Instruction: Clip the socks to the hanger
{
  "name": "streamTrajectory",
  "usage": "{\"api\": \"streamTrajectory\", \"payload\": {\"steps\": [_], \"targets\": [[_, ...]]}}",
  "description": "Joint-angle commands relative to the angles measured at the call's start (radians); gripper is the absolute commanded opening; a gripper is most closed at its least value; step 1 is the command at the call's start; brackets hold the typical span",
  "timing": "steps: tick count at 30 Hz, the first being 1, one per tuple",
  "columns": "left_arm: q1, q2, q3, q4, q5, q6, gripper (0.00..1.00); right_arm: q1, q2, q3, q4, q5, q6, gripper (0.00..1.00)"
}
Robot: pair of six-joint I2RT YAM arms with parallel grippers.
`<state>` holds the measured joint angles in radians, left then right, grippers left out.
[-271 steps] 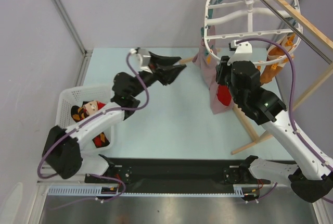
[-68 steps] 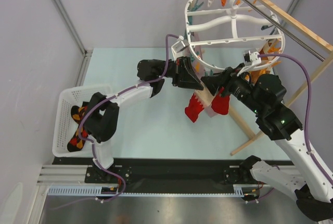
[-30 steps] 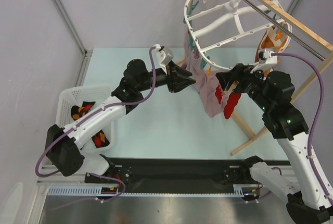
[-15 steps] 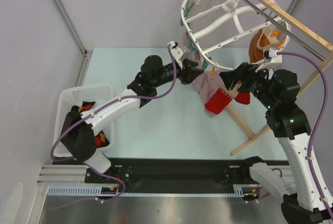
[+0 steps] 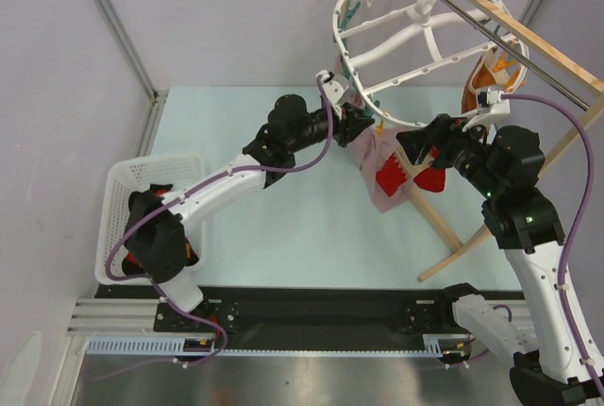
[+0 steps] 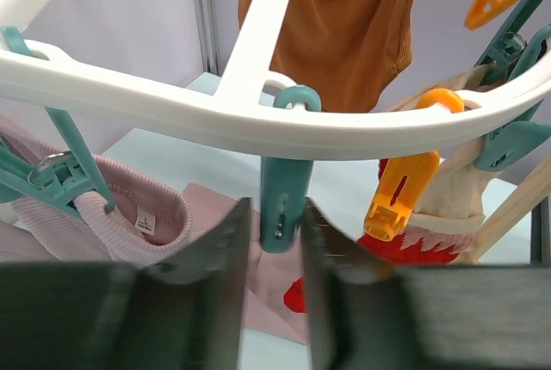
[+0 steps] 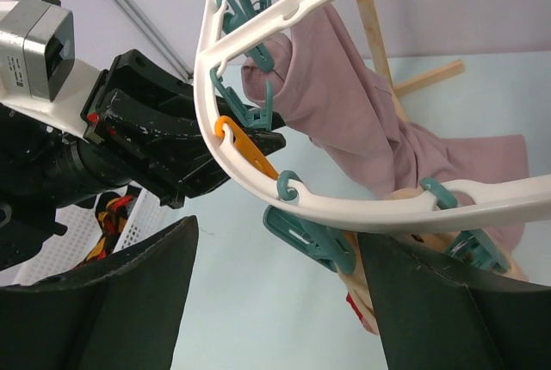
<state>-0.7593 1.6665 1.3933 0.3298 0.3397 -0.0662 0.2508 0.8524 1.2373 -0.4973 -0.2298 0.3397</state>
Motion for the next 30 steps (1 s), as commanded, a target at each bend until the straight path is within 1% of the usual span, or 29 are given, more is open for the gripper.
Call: {"api": "streamTrajectory", "payload": {"steps": [1, 2, 3, 6, 8, 10, 11, 14, 15, 17, 18, 20, 21, 22, 24, 25, 28, 30], "targets": [[-0.008, 0.001, 0.059, -0.006, 0.013, 0.028, 0.28, -0.005, -0.012, 0.047, 0.013, -0.020, -0.001, 0.80], [-0.008, -0.005, 0.061, -0.020, 0.016, 0.034, 0.23, -0.005, -0.012, 0.050, 0.013, -0.020, -0.001, 0.80], [-0.008, -0.011, 0.064, -0.037, 0.019, 0.035, 0.15, -0.005, -0.012, 0.050, 0.011, -0.022, 0.001, 0.80], [-0.008, -0.040, 0.072, -0.118, 0.013, 0.039, 0.05, -0.005, -0.010, 0.053, 0.008, -0.028, -0.002, 0.81], [-0.008, -0.060, 0.075, -0.167, 0.015, 0.040, 0.00, -0.005, -0.010, 0.053, 0.008, -0.031, -0.002, 0.81], [-0.008, -0.085, 0.091, -0.224, 0.030, 0.045, 0.00, -0.005, -0.010, 0.057, 0.000, -0.037, -0.002, 0.81], [-0.008, -0.091, 0.117, -0.306, 0.039, 0.045, 0.00, -0.005, -0.010, 0.062, -0.006, -0.042, -0.004, 0.81], [-0.008, -0.119, 0.170, -0.432, 0.051, 0.029, 0.00, -0.005, -0.006, 0.089, -0.044, -0.059, -0.013, 0.81], [-0.009, -0.125, 0.183, -0.507, 0.058, 0.026, 0.00, -0.005, -0.001, 0.097, -0.070, -0.068, -0.013, 0.81], [-0.015, -0.132, 0.239, -0.578, 0.064, 0.023, 0.00, -0.005, 0.005, 0.126, -0.095, -0.081, -0.008, 0.81], [-0.020, -0.131, 0.263, -0.663, 0.073, 0.022, 0.00, -0.005, 0.007, 0.137, -0.119, -0.098, 0.007, 0.81], [-0.025, -0.120, 0.335, -0.737, 0.079, 0.005, 0.00, -0.005, 0.004, 0.163, -0.148, -0.136, 0.030, 0.82], [-0.037, -0.116, 0.361, -0.771, 0.085, 0.003, 0.00, -0.005, 0.002, 0.172, -0.156, -0.152, 0.059, 0.82], [-0.044, -0.102, 0.415, -0.843, 0.084, 0.003, 0.00, -0.005, -0.001, 0.180, -0.165, -0.169, 0.073, 0.82], [-0.079, -0.088, 0.472, -0.911, 0.067, 0.008, 0.00, -0.005, 0.000, 0.214, -0.210, -0.203, 0.110, 0.84], [-0.090, -0.077, 0.527, -0.978, 0.050, 0.009, 0.00, -0.005, 0.005, 0.231, -0.231, -0.212, 0.120, 0.84], [-0.133, -0.044, 0.620, -1.063, 0.041, -0.001, 0.00, -0.007, 0.020, 0.296, -0.335, -0.244, 0.137, 0.85], [-0.162, -0.037, 0.645, -1.109, 0.029, -0.012, 0.00, -0.005, 0.023, 0.342, -0.414, -0.253, 0.137, 0.86]]}}
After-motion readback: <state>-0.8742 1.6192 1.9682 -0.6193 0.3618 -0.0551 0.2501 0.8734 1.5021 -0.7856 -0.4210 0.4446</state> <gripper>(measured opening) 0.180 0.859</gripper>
